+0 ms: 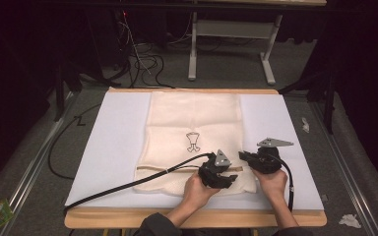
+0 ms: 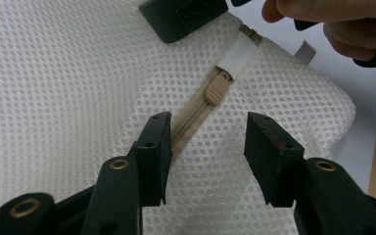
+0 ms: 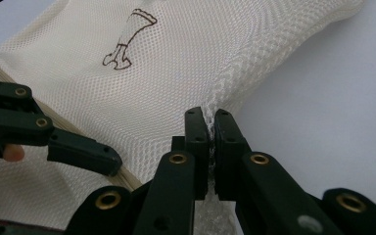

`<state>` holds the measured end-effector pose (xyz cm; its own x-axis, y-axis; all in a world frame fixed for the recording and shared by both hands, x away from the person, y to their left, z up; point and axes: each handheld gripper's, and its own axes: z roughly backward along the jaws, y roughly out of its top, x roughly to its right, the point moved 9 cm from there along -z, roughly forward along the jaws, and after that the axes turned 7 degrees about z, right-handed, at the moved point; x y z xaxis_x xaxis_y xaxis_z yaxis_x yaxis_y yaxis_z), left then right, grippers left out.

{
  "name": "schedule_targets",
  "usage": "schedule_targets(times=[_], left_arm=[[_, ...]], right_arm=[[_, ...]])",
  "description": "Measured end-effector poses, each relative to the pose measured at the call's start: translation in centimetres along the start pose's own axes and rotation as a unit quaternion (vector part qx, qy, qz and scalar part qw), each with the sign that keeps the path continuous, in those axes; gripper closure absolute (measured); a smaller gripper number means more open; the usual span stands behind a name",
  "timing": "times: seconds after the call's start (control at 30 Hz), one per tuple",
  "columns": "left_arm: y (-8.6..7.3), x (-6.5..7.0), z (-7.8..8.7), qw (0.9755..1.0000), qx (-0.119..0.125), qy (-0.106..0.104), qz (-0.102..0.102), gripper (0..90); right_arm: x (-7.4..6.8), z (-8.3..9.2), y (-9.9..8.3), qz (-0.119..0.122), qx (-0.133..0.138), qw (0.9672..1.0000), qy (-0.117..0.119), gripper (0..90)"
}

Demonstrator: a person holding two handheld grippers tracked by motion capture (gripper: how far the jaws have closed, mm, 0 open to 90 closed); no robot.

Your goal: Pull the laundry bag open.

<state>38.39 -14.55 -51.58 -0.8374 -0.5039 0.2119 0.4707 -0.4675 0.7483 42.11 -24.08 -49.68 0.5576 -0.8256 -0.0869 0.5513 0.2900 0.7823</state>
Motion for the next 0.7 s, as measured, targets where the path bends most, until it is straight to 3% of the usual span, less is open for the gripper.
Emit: schedule_targets(times=[0.7], left_arm=[[0.63, 0.31, -1.05, 0.9994, 0.015, -0.023, 0.019, 62.8]], right_arm=[[-0.67, -0.11, 0.56, 0.002, 0.005, 0.9999, 0.012, 88.1]])
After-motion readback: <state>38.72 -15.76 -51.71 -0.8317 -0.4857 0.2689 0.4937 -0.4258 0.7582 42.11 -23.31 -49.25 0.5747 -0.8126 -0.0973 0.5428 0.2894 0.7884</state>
